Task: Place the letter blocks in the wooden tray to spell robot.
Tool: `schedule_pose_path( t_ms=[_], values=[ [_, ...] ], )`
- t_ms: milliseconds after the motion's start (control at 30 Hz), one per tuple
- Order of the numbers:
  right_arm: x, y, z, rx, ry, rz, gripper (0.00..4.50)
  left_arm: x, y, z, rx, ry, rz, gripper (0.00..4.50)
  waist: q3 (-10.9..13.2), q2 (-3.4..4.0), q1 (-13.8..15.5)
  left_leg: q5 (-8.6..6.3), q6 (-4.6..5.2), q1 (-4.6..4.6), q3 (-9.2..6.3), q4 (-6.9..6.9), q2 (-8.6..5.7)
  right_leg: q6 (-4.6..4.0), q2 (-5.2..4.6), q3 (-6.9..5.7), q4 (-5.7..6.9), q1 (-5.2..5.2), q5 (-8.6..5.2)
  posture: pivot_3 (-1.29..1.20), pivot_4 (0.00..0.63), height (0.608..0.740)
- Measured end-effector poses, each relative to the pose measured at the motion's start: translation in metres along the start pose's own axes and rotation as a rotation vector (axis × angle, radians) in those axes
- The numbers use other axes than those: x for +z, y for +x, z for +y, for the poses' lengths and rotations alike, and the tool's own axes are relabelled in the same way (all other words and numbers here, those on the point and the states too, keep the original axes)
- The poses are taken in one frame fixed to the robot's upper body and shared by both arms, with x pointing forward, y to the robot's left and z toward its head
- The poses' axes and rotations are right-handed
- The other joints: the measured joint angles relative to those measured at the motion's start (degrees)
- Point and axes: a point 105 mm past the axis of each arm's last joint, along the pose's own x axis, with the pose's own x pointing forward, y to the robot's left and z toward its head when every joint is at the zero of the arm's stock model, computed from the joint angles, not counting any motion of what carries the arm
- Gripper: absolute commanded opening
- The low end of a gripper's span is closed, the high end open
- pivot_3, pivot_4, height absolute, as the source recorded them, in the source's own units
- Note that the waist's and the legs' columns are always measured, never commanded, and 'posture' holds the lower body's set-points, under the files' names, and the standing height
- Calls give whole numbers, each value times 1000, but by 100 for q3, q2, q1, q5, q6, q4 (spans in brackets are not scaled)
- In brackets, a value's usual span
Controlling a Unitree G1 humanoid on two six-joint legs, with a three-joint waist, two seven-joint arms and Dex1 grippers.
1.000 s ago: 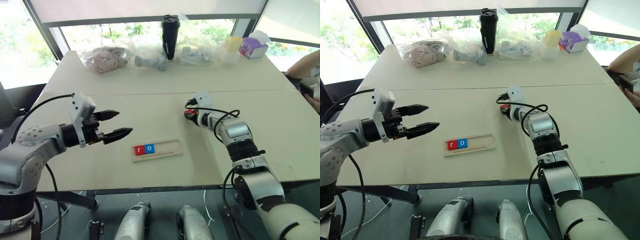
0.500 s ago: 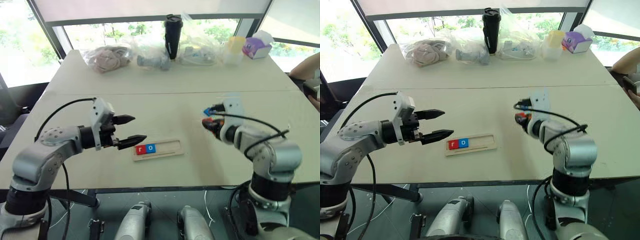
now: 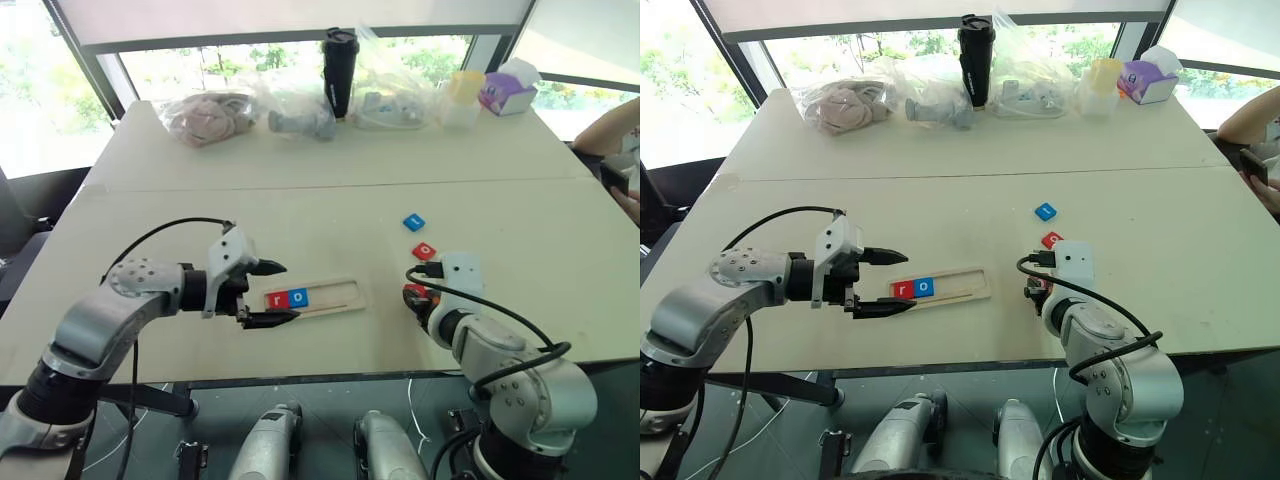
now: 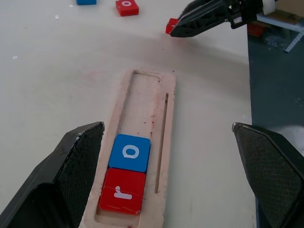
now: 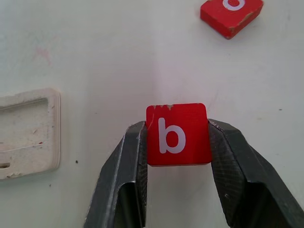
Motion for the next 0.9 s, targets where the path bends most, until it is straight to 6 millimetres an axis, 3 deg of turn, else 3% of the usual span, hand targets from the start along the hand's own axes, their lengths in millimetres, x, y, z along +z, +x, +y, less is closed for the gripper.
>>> schedule_pose_path(
  t_ms=[67, 100, 233, 333, 400, 500, 600, 700, 900],
  values=[
    [-1, 0, 0, 6, -13, 4, 4328, -2, 1, 2, 4, 2, 1, 4500, 0, 0, 0, 0, 0, 0, 0, 0, 0, 0, 0, 0, -2, 1, 0, 0, 150, 740],
    [0, -1, 0, 10, -25, 3, 4434, -3, 2, 2, 3, 3, 4, 4500, 0, 0, 0, 0, 0, 0, 0, 0, 0, 0, 0, 0, -2, 1, 0, 0, 150, 740],
    [13, -6, -7, 64, -160, -17, 4434, -6, 3, 1, -1, 7, 11, 4500, 4, 7, -2, 0, 1, -1, 1, 2, 0, 0, -3, -1, -4, 3, 0, 0, 150, 740],
    [53, -24, -25, 117, -399, -90, 4434, -8, 1, 0, -16, 5, 20, 4500, 8, 12, 8, -1, 4, -2, 0, 11, 2, 1, -6, -9, -21, 20, -1, 0, 150, 740],
    [61, -35, -23, 243, -530, -133, 4434, -9, -2, -2, -31, 12, 29, 4500, 6, 8, 28, -3, 8, -1, -4, 4, 3, 3, -7, -19, -32, 45, -4, 0, 150, 740],
    [36, -40, -26, 447, -705, -50, 4434, -9, -7, -3, -49, 46, 44, 4500, 6, 7, 24, -6, 31, -1, 1, 5, 3, 9, -9, -19, -47, 57, -9, 0, 150, 740],
    [17, -29, -42, 574, -754, 11, 4434, -9, -9, -2, -51, 87, 60, 4500, 7, 6, -16, -9, 40, -1, 11, 27, 2, 12, -11, -10, -53, 65, -6, 0, 150, 740],
    [15, -18, -51, 643, -769, -8, 4434, -8, -10, 0, -48, 103, 66, 4500, 7, 6, -11, -15, 30, 2, 11, 40, 4, 12, -18, -13, -48, 68, -3, 0, 150, 740],
    [18, 8, -45, 752, -798, -77, 4434, -11, -6, -5, -44, 90, 68, 4500, 8, 6, 28, -12, 36, -6, 13, 41, 5, 12, -27, -20, -39, 53, -1, 0, 150, 740]
  ],
)
